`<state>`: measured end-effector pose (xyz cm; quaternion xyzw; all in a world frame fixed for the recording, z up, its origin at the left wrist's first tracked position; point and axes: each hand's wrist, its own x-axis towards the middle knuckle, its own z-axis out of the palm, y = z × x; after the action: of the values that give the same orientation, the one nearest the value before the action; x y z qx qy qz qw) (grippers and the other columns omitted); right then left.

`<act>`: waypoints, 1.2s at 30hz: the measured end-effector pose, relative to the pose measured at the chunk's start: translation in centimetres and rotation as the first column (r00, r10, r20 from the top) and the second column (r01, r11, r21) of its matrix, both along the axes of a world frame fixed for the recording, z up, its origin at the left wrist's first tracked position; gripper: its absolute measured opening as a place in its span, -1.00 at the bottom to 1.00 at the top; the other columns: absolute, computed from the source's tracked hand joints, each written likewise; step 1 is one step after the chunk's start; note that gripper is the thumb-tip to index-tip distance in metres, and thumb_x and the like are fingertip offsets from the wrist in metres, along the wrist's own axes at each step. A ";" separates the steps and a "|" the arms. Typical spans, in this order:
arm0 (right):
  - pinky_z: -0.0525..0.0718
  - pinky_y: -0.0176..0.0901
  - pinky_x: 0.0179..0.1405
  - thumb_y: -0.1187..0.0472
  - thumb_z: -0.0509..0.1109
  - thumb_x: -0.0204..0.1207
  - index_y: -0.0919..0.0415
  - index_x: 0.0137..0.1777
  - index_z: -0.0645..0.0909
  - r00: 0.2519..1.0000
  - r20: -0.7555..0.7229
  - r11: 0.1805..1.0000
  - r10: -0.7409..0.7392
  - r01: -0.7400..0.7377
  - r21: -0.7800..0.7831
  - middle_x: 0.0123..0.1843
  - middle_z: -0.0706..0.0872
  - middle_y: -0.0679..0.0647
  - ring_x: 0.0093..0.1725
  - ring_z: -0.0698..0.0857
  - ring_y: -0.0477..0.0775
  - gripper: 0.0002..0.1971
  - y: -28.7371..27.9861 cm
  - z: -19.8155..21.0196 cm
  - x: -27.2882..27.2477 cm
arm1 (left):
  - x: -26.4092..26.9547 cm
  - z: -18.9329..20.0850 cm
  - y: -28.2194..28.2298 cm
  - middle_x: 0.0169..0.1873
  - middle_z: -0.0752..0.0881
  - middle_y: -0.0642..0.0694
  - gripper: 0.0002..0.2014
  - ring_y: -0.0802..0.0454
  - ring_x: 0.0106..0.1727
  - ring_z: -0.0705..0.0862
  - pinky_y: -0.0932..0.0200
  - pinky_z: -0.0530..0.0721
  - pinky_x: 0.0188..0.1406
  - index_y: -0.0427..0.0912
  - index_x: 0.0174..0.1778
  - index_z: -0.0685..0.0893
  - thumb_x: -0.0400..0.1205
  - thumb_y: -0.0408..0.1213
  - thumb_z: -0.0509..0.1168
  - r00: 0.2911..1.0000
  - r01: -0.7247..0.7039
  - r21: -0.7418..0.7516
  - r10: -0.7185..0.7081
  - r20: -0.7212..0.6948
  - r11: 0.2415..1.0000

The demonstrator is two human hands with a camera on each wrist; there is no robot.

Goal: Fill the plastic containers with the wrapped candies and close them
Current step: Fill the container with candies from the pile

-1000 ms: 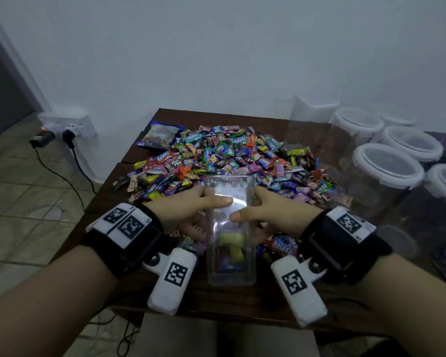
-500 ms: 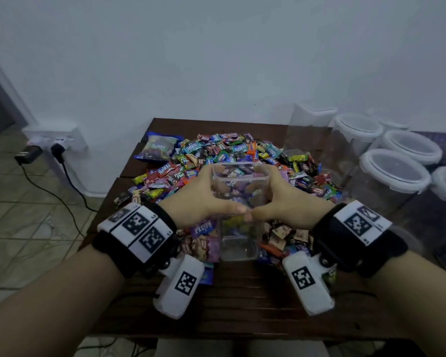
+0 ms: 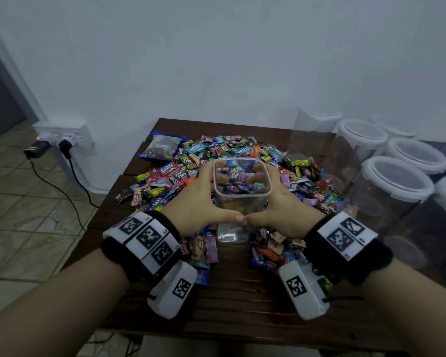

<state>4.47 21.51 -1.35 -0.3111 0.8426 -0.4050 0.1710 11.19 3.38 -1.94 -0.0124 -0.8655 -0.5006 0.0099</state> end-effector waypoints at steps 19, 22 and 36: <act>0.49 0.27 0.37 -0.27 0.44 0.35 -0.13 0.62 0.06 0.954 -0.224 0.814 0.200 -0.034 0.580 0.51 0.32 0.11 0.44 0.39 0.23 -0.09 -2.7 -1.3 -8.5 | -8.2 -0.3 -4.5 0.41 0.50 0.01 0.02 -0.04 0.31 0.57 -0.13 0.63 0.25 0.30 0.48 0.27 0.04 0.51 0.28 0.941 0.176 -0.677 0.081 0.329 0.714; 0.48 0.29 0.39 -0.34 0.45 0.29 -0.22 0.61 0.05 0.963 -0.153 0.773 0.224 -0.079 0.630 0.56 0.28 0.10 0.47 0.37 0.23 -0.05 -3.2 -2.2 -9.2 | -8.3 -0.7 -3.7 0.53 0.32 0.02 0.10 -0.13 0.46 0.44 -0.19 0.55 0.35 0.33 0.58 0.07 0.17 0.30 0.52 0.905 0.282 -0.704 0.064 0.421 0.652; 0.57 0.13 0.26 -0.17 0.44 0.43 -0.10 0.46 0.39 0.967 -0.211 0.767 0.145 0.025 0.641 0.27 0.37 0.15 0.26 0.48 0.24 -0.39 -3.3 -3.3 -9.7 | -8.3 -1.1 -3.9 0.15 0.69 -0.09 -0.65 -0.09 0.15 0.63 0.03 0.59 0.09 -0.02 0.28 0.61 0.60 -0.02 0.33 0.956 0.121 -0.736 0.120 0.266 0.666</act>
<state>-5.22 18.20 -4.66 -0.3095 0.9339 -0.0469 0.1728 2.93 -0.47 -3.05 0.0584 -0.9856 -0.0993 -0.1239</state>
